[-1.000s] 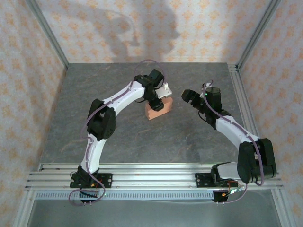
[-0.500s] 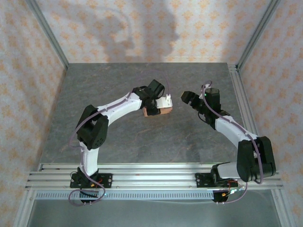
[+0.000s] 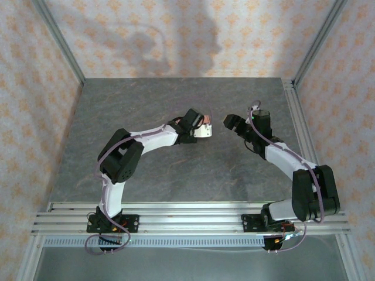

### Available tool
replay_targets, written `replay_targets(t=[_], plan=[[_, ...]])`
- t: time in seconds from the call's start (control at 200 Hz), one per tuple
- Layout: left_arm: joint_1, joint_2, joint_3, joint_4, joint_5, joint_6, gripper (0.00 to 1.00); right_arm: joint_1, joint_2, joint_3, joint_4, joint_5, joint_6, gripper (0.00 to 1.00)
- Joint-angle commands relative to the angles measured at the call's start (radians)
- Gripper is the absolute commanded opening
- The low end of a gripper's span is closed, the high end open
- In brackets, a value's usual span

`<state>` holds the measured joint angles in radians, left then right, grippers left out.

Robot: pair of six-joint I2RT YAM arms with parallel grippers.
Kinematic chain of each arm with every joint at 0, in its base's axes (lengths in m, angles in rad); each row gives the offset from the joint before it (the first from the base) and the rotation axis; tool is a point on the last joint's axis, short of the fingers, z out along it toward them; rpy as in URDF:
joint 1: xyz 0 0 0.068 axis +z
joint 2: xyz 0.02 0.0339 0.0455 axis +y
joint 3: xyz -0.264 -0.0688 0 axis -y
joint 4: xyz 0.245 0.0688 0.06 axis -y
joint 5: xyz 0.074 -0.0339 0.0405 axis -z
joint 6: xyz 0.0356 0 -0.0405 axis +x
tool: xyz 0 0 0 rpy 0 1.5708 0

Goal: Fold the paper box

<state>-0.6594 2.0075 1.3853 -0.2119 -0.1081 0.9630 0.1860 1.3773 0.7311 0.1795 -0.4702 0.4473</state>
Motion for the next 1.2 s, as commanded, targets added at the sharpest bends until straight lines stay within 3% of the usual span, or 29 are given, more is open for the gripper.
replay_targets(t=[0.0, 0.19, 0.465, 0.586, 0.736, 0.856, 0.961, 1.131, 1.196], plan=[[-0.003, -0.066, -0.029, -0.025, 0.033, -0.087, 1.00, -0.007, -0.021, 0.007, -0.002, 0.026, -0.025, 0.87], [0.015, -0.237, -0.174, 0.065, 0.138, -0.298, 1.00, -0.021, -0.026, 0.037, -0.037, 0.072, -0.105, 1.00], [0.153, -0.499, -0.458, 0.315, 0.142, -0.674, 1.00, -0.067, -0.122, 0.024, -0.039, 0.298, -0.342, 0.99], [0.231, -0.605, -0.604, 0.421, 0.034, -0.802, 1.00, -0.068, -0.146, -0.031, 0.003, 0.482, -0.480, 0.99], [0.298, -0.700, -0.745, 0.491, -0.273, -0.927, 1.00, -0.072, -0.089, -0.134, 0.160, 0.674, -0.554, 0.99], [0.364, -0.764, -0.789, 0.473, -0.335, -0.981, 1.00, -0.099, -0.011, -0.242, 0.389, 0.645, -0.524, 0.99], [0.396, -0.766, -0.890, 0.622, -0.335, -0.925, 1.00, -0.119, 0.065, -0.307, 0.567, 0.611, -0.502, 0.99], [0.463, -0.748, -1.031, 0.847, -0.218, -0.954, 1.00, -0.144, 0.184, -0.384, 0.814, 0.554, -0.493, 0.99], [0.489, -0.734, -1.045, 0.901, -0.190, -0.925, 1.00, -0.148, 0.167, -0.388, 0.789, 0.534, -0.495, 0.99]])
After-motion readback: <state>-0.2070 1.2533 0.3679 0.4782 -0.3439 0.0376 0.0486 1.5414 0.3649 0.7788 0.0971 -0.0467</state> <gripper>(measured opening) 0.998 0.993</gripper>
